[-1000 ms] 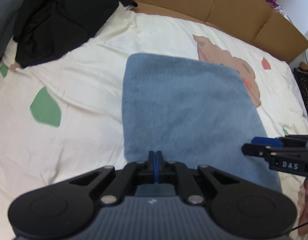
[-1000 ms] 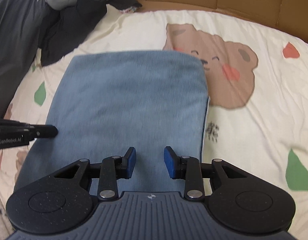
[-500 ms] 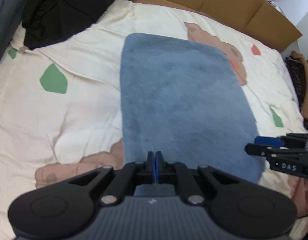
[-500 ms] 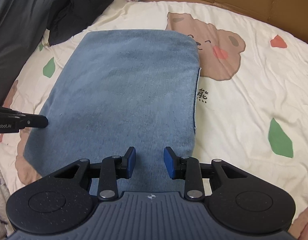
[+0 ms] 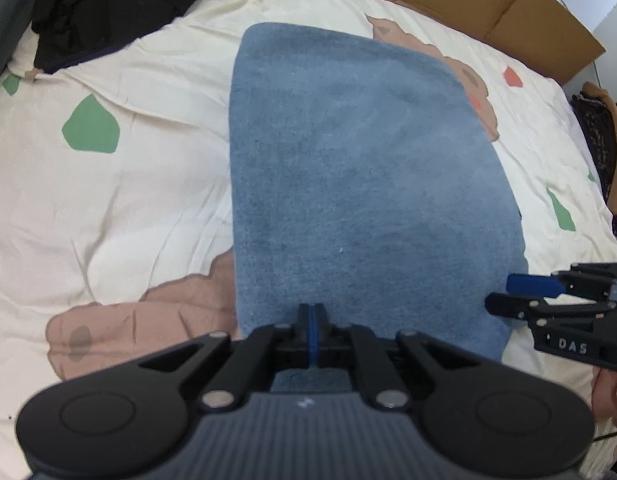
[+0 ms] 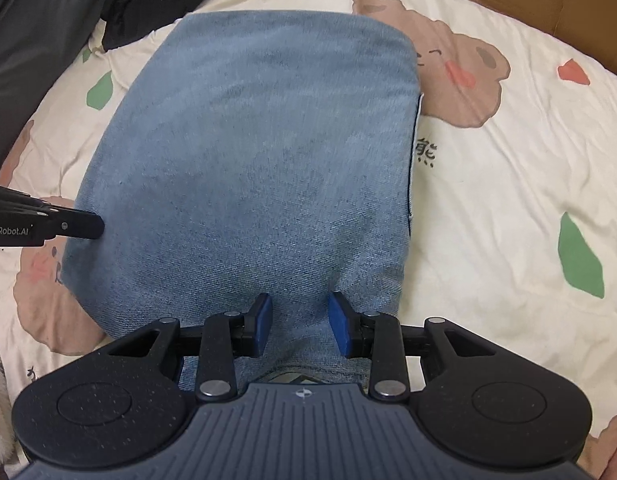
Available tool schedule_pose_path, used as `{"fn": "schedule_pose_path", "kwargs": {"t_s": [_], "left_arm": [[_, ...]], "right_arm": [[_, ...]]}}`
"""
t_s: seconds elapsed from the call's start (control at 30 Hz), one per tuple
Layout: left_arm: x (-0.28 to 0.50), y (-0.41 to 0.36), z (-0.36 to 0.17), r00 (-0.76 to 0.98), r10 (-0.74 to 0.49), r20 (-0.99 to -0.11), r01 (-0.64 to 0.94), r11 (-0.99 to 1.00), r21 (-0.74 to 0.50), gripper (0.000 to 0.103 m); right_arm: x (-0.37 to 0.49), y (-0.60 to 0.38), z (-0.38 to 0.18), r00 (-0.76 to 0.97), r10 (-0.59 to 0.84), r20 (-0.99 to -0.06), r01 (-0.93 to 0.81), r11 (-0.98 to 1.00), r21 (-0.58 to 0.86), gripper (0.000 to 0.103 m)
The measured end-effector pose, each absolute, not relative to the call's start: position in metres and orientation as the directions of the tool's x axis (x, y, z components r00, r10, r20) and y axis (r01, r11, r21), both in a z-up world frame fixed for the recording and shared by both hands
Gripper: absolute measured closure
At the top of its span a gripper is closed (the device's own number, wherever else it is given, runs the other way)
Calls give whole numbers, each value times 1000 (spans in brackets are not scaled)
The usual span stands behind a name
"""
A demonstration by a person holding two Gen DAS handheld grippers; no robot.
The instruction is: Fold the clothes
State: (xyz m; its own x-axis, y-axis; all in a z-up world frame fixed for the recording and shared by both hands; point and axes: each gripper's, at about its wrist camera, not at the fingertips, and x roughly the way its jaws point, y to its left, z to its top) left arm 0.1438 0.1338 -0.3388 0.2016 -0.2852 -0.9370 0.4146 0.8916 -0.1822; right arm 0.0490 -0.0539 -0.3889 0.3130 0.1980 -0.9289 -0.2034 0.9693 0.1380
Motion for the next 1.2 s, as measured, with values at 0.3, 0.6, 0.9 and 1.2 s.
{"fn": "schedule_pose_path", "kwargs": {"t_s": [0.3,0.6,0.9,1.2], "left_arm": [[129,145,-317,203,-288,-936,398,898,-190,100],[103,146,-298,206,-350,-914,383,888,-254,79],[81,137,-299,195,-398,-896,408,864,-295,74],[80,127,-300,187,-400,-897,437,852,-289,75]], "right_arm": [[39,-64,-371,313,189,-931,-177,974,138,65],[30,-75,-365,341,217,-915,-109,976,190,65],[0,-107,-363,356,447,-821,28,873,487,62],[-8,-133,-401,407,584,-703,146,718,681,30]]}}
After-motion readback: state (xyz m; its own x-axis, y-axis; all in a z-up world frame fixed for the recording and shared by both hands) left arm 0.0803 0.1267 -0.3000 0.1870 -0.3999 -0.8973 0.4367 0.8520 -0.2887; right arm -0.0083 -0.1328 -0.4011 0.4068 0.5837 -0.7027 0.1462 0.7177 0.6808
